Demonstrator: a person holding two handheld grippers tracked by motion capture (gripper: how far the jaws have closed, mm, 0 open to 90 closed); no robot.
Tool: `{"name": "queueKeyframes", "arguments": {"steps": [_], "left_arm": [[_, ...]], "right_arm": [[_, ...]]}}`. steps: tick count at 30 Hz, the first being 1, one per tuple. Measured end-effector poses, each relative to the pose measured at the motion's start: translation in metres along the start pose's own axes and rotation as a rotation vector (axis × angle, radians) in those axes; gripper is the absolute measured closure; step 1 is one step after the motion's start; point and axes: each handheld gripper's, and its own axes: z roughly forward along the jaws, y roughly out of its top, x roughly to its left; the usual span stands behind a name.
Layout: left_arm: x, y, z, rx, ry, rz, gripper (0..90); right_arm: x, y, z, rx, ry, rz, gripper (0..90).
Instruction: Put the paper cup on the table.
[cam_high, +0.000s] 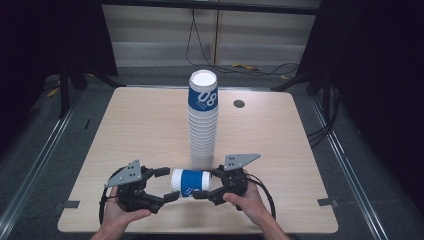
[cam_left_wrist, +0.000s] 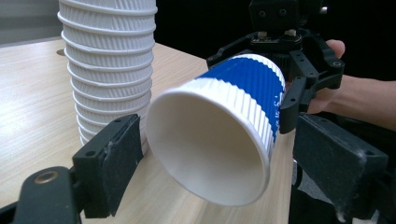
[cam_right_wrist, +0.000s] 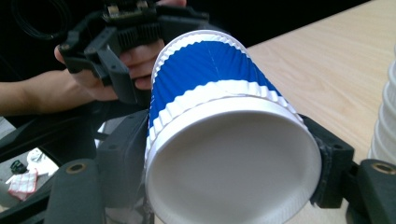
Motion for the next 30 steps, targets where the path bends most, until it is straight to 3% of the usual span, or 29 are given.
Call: {"name": "queueKeyframes", "arguments": {"steps": [5,13,21,30], "left_arm": [[0.0031,0.0010,-0.0003,-0.008,0.020,-0.026,15.5],[0.0039,0.0013,-0.0011,-0.018,-0.039,-0.013,13.8],[0.0008,0.0015,0.0002,-0.021,-0.043,-0.005,7.8],[0.0020,-0.0006,0.0020,-0.048,-0.082,-0.043,12.2]], "right_arm": [[0.0000,0.0000,0.0010,-0.040,0.017,-0.015,26.9],[0.0044,-0.0019,0.0049,-0.056,0.053,-0.037,26.9],[0.0070,-0.0039,0.0081,-0.096,0.084,-0.044,26.9],[0.0069,-0.0049,0.0102,-0.141,0.100,-0.035,26.9]]}}
